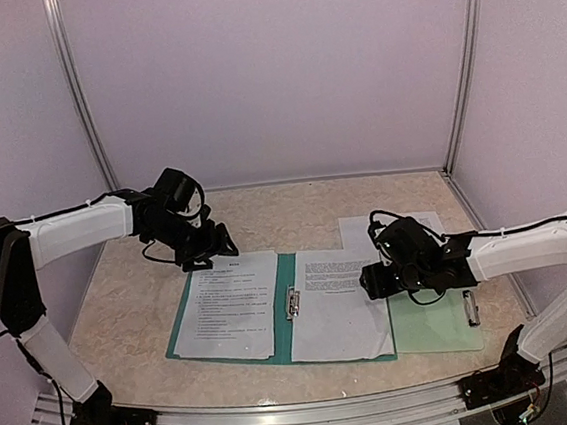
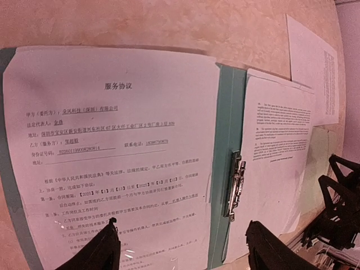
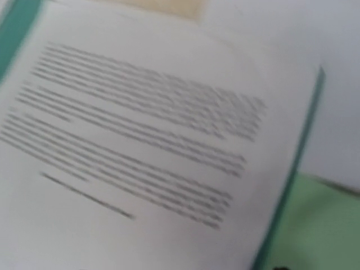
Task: Put the files into the folder
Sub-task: Pick up the folder with files from the center of the board.
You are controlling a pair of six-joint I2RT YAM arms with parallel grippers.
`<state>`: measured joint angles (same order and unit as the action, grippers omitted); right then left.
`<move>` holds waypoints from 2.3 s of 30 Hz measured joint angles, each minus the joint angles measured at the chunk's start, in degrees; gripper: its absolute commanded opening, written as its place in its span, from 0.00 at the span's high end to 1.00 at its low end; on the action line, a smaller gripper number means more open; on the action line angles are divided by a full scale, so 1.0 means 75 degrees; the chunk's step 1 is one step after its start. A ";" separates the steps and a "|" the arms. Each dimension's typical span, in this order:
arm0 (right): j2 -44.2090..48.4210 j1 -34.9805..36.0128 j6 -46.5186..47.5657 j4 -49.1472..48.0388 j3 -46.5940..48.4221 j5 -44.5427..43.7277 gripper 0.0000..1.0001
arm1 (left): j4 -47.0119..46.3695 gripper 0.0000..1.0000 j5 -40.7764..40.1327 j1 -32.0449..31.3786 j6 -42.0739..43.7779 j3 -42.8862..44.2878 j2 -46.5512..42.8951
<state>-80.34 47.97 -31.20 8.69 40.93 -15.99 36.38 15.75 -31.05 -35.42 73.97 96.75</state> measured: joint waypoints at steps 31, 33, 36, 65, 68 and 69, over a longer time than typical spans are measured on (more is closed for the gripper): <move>-0.0385 -0.0970 -0.1536 -0.2419 -0.1673 0.2072 0.32 | -0.0029 0.21 0.0239 0.1480 -0.1390 -0.3602 -0.1644; -0.0280 -0.0985 -0.1629 -0.2396 -0.1746 0.2034 0.32 | -0.0154 0.22 0.0251 0.1480 -0.1390 -0.3602 -0.1443; -0.0064 -0.1110 -0.1711 -0.2192 -0.1807 0.1918 0.32 | -0.0370 0.22 0.0268 0.1480 -0.1390 -0.3605 -0.1198; -0.2361 -0.2964 -0.1186 -0.3631 -0.0274 0.3541 0.38 | -0.1105 0.26 0.0405 0.1300 -0.1282 -0.3585 -0.0848; -0.2413 -0.3022 -0.1545 -0.4004 -0.0393 0.3681 0.39 | -0.1102 0.25 0.0318 0.1253 -0.1276 -0.3573 -0.0848; -0.2413 -0.3037 -0.1696 -0.4162 -0.0475 0.3724 0.40 | -0.1105 0.26 0.0283 0.1233 -0.1274 -0.3570 -0.0848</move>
<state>-98.43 25.19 -43.92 -22.52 37.36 11.94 28.10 17.87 -21.80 -44.97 47.20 90.39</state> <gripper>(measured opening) 0.617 0.744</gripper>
